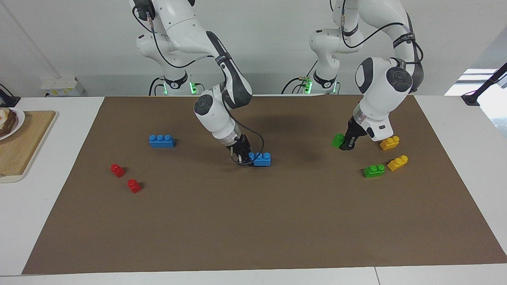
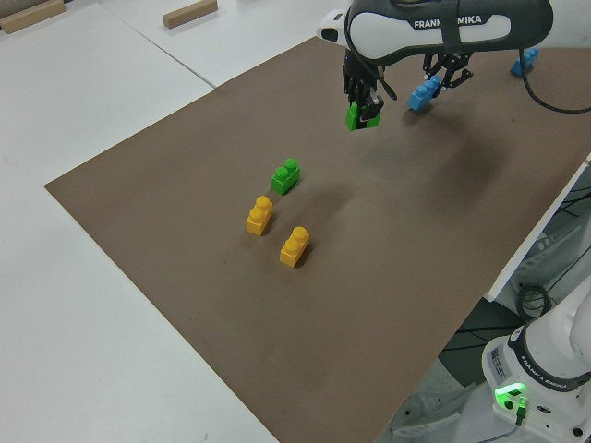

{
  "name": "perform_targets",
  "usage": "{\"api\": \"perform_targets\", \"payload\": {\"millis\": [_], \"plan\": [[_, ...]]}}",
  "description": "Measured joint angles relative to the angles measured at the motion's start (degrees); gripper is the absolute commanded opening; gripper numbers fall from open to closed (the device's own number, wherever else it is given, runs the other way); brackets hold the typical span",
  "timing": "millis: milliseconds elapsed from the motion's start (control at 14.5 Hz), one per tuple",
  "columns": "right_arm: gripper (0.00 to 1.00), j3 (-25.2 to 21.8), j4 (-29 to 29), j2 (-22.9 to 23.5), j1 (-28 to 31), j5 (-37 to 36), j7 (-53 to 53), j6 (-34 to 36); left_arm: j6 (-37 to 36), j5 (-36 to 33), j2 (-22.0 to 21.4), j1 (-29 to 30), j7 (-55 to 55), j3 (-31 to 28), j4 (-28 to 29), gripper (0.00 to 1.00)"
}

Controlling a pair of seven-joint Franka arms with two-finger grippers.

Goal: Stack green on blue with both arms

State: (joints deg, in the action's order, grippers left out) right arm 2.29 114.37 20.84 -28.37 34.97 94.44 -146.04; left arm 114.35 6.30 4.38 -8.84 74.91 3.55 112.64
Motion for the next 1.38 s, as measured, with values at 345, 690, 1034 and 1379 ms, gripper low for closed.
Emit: {"api": "perform_targets", "payload": {"millis": [345, 690, 1034, 1379], "plan": [[0.00, 0.0, 0.5, 0.1, 0.0, 0.0, -3.0, -0.1, 2.0, 0.4, 0.1, -5.0, 15.5, 0.1, -0.1, 0.00], [0.00, 0.0, 1.0, 0.5, 0.0, 0.0, -4.1, -0.8, 6.2, 0.6, 1.0, -6.0, 30.5, 0.1, -0.1, 0.00], [0.00, 0.0, 1.1, 0.5, 0.0, 0.0, -4.1, -0.8, 8.8, 0.7, 3.7, -12.5, 45.4, 0.2, -1.8, 0.00], [0.00, 0.0, 1.1, 0.5, 0.0, 0.0, -4.1, -0.8, 8.5, 0.7, 8.9, -18.4, 55.5, 0.2, -6.5, 0.00]]}}
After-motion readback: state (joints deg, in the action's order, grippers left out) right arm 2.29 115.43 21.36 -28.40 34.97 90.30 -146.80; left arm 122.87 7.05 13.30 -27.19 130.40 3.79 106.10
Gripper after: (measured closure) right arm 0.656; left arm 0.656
